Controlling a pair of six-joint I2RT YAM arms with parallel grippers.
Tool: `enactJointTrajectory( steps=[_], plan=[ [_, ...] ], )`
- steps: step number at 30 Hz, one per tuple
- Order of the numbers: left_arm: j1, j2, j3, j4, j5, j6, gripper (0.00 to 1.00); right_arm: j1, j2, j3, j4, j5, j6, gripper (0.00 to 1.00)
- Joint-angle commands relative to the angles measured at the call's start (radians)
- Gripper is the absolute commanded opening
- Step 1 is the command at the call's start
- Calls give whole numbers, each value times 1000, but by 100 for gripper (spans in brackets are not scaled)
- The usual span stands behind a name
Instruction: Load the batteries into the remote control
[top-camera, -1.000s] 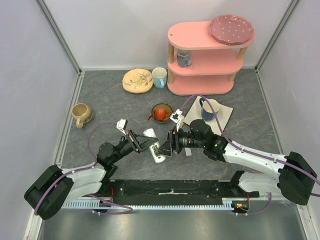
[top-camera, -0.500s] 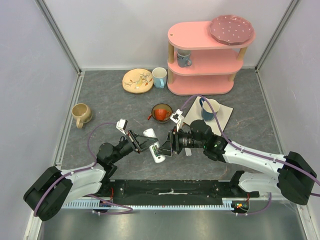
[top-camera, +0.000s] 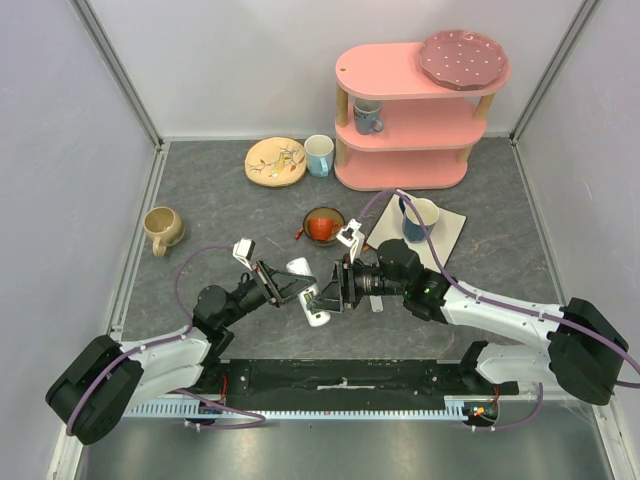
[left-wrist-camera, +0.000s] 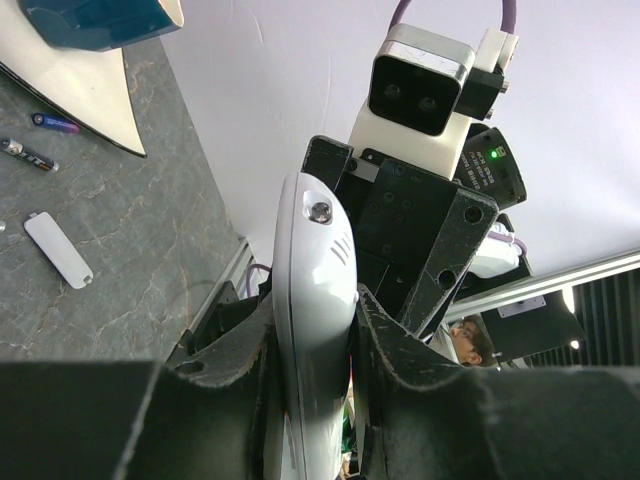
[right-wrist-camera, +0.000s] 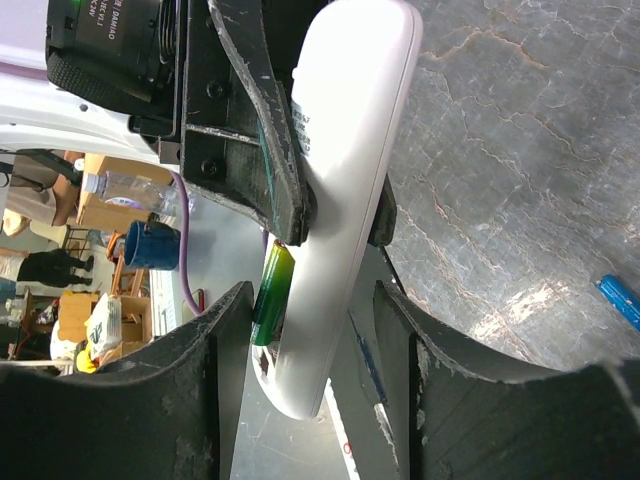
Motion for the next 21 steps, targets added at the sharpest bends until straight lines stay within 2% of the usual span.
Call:
enactJointTrajectory(
  steps=[1,21],
  plan=[
    [-3,-29,21,65,32,-20,2,-1,17,8,25,9,1,57],
    [-9,-40,11,66,20,-16,2,8,51,17,59,45,37,45]
  ],
)
